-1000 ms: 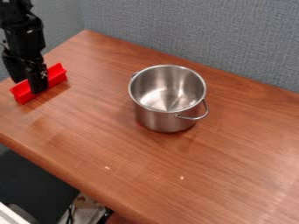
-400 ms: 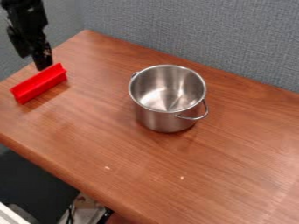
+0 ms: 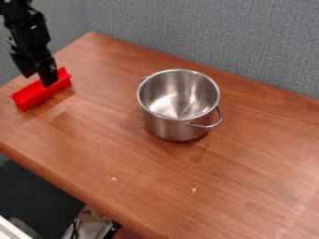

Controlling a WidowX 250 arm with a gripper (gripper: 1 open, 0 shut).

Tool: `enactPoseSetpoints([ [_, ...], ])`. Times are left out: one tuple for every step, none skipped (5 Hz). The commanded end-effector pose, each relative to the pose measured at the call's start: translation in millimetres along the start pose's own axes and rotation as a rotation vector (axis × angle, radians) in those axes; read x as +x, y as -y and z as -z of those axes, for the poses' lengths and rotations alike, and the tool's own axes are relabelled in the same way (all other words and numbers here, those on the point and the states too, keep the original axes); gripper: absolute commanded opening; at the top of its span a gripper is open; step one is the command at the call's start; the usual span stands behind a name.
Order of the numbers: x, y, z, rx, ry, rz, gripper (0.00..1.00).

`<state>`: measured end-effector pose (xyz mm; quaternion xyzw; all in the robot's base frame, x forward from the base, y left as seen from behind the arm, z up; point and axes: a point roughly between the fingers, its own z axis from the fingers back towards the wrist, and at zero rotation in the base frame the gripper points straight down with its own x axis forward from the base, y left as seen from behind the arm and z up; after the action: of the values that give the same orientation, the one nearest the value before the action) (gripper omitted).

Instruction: Put the red object in the metal pot

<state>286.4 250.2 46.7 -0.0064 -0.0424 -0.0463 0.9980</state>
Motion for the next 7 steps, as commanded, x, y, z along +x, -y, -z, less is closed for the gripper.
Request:
enactPoseSetpoints([
  [14.5, 6, -35.5, 0.05, 0.078, 0.089, 1.0],
  [21.0, 20, -32.6, 0.06, 0.032, 0.043, 1.0],
  [23.4, 29, -29.6, 0.072, 0.005, -0.019, 1.0],
  [9.2, 7, -39.3, 0.072, 0.01, -0.07, 1.0],
  [-10.7, -22, -56.0, 0.078, 0.03, -0.124, 1.0],
  [-22.1, -48, -65.5, 0.073, 0.031, -0.178, 1.0],
  [-14.9, -44, -52.1, 0.071, 0.05, -0.118, 1.0],
])
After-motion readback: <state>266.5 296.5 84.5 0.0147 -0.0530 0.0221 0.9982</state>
